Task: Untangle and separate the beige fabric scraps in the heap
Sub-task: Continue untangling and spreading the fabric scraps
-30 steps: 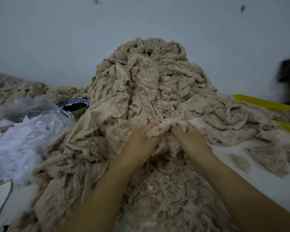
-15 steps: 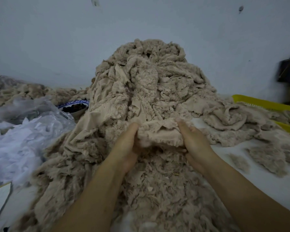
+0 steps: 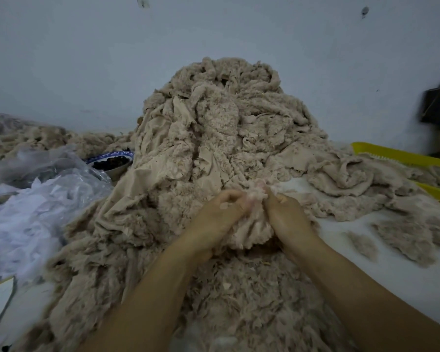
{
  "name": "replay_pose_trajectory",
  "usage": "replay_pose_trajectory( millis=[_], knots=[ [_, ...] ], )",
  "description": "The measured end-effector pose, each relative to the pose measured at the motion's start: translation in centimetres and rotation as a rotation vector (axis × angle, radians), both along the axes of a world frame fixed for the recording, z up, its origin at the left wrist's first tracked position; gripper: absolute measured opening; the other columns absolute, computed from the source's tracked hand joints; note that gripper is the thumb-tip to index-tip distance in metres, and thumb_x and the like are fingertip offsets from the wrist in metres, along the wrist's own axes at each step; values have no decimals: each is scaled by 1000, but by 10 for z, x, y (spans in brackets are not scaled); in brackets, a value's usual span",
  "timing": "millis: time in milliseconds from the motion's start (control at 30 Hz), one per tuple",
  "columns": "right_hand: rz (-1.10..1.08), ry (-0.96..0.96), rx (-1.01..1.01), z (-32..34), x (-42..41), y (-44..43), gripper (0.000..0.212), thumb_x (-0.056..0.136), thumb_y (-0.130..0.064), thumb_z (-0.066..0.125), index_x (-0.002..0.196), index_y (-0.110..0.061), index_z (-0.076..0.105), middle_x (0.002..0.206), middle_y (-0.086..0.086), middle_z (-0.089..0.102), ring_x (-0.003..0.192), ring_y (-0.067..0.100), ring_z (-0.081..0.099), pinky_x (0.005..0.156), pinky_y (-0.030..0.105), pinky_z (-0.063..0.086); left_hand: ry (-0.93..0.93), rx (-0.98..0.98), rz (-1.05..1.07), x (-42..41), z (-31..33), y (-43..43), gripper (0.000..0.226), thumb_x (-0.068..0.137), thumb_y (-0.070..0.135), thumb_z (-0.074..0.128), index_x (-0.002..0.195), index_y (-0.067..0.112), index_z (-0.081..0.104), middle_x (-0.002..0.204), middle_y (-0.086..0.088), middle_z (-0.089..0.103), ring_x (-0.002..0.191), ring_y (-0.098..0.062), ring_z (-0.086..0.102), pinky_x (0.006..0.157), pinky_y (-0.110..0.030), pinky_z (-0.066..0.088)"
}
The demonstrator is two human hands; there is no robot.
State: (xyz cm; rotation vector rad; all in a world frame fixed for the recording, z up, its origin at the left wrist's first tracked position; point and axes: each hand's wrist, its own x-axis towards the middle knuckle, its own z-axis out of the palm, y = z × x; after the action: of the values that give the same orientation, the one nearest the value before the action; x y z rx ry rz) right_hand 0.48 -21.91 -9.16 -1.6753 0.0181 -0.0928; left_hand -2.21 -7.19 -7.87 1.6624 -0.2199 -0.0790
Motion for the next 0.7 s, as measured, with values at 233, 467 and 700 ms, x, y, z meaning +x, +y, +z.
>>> replay_pose_trajectory(
  millis=[233, 467, 700],
  knots=[
    [-48, 7, -17, -7, 3, -3, 73, 95, -65, 43, 85, 3, 68, 90, 21, 72, 88, 36, 68, 89, 50, 54, 26, -191, 112, 2, 1, 5, 22, 99, 22, 58, 83, 17, 70, 87, -9, 72, 81, -23, 64, 73, -31, 51],
    [-197, -30, 53, -6, 10, -12, 70, 99, -62, 36, 40, -28, 51, 42, -11, 46, 41, 5, 43, 55, 29, 33, 189, -581, -46, -1, 7, 11, 34, 82, 28, 68, 109, 9, 77, 110, -15, 74, 97, -24, 73, 82, -33, 60],
    [-405, 23, 276, 5, 16, -37, 50, 102, -42, 41, 56, -21, 41, 50, -2, 33, 46, 16, 27, 51, 29, 22, -4, -867, -360, -12, 20, 14, 41, 106, 8, 34, 131, -22, 44, 130, -39, 54, 123, -43, 58, 105, -44, 45]
  ],
)
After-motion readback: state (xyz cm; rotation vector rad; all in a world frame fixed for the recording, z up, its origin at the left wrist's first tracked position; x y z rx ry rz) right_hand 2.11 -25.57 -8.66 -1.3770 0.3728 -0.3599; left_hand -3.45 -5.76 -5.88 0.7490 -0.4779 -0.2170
